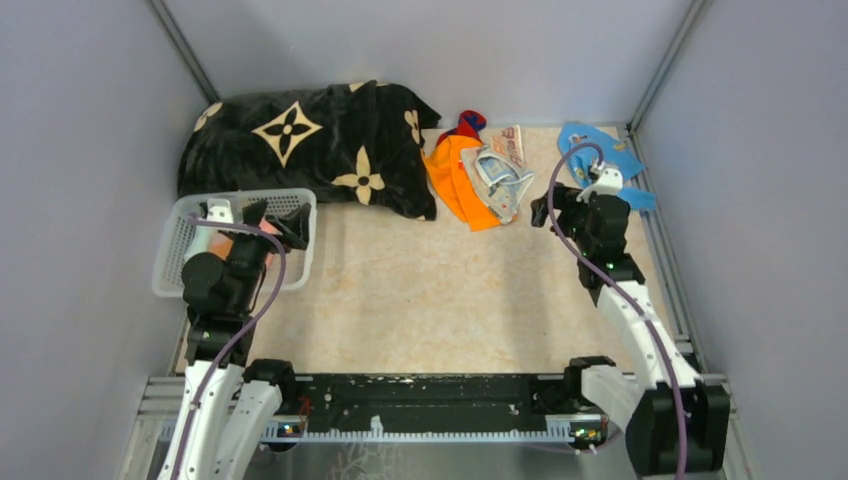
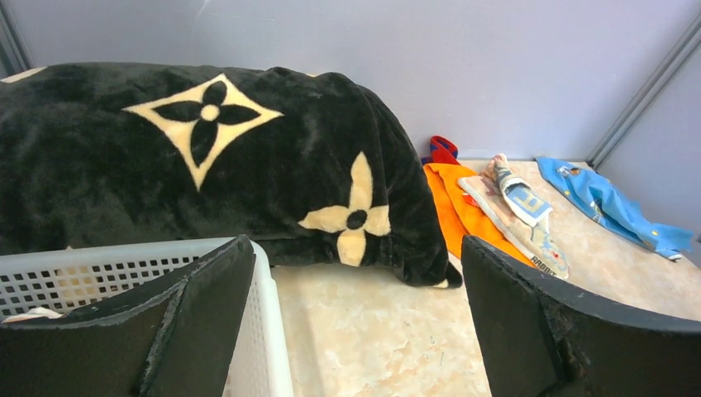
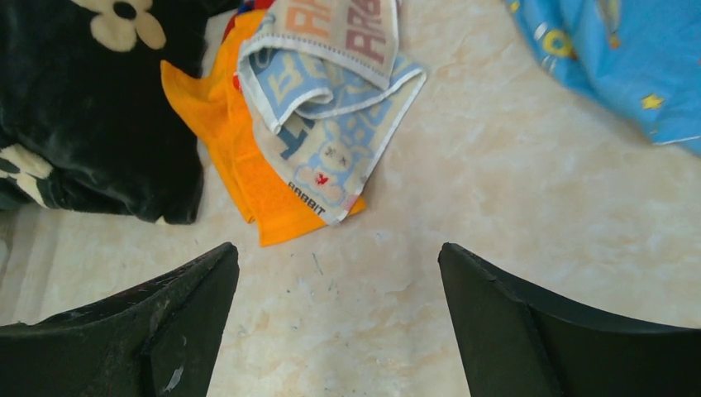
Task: Roll the towels
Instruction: Pick up the towel at the corner of the board.
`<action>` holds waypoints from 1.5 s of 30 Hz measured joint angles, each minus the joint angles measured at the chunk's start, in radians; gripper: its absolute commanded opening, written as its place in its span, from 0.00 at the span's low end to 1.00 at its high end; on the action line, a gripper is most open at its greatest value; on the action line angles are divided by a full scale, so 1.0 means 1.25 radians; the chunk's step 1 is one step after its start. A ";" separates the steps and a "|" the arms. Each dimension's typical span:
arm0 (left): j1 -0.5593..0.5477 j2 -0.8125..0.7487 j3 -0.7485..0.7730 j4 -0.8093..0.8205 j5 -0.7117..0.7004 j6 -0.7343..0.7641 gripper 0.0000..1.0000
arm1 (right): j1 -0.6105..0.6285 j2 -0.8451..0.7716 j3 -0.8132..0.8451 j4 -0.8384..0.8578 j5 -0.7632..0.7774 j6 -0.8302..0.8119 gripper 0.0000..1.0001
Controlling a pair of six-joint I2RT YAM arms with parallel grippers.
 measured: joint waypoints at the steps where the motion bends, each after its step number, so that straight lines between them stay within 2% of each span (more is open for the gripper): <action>1: -0.002 -0.001 -0.001 0.000 0.002 0.000 0.99 | 0.001 0.042 0.002 0.022 -0.013 0.013 0.87; 6: -0.002 0.003 -0.002 0.000 0.011 0.000 0.99 | 0.003 0.268 0.049 0.157 -0.078 0.081 0.85; 12: -0.002 0.045 -0.002 0.000 0.032 0.000 0.99 | 0.017 0.544 0.184 0.297 -0.120 0.137 0.86; 16: -0.001 0.067 -0.002 0.000 0.042 0.000 0.99 | 0.037 0.689 0.276 0.349 -0.126 0.154 0.85; 19: -0.001 0.077 -0.002 0.000 0.050 0.000 0.99 | 0.051 0.786 0.347 0.360 -0.128 0.160 0.81; 21: 0.001 0.084 -0.002 0.000 0.055 0.000 0.99 | 0.056 0.849 0.400 0.360 -0.127 0.160 0.76; 23: 0.001 0.091 -0.002 0.001 0.060 0.000 0.99 | 0.061 0.909 0.461 0.352 -0.125 0.158 0.66; 27: 0.005 0.102 -0.002 0.001 0.070 0.001 0.99 | 0.061 0.995 0.595 0.304 -0.119 0.133 0.37; 29: 0.006 0.102 -0.002 0.001 0.072 0.001 0.99 | 0.061 1.031 0.677 0.275 -0.113 0.112 0.23; 30: 0.008 0.101 -0.002 0.001 0.073 0.001 0.99 | 0.060 1.046 0.721 0.257 -0.109 0.100 0.20; 34: 0.010 0.098 -0.002 0.001 0.075 0.001 0.99 | 0.061 1.057 0.825 0.193 -0.101 0.045 0.18; 39: 0.011 0.086 -0.002 0.001 0.078 0.002 0.99 | 0.061 1.056 0.947 0.121 -0.079 -0.034 0.09; 45: 0.011 0.058 -0.002 0.001 0.088 0.004 0.99 | 0.061 0.943 0.933 0.019 -0.081 -0.081 0.04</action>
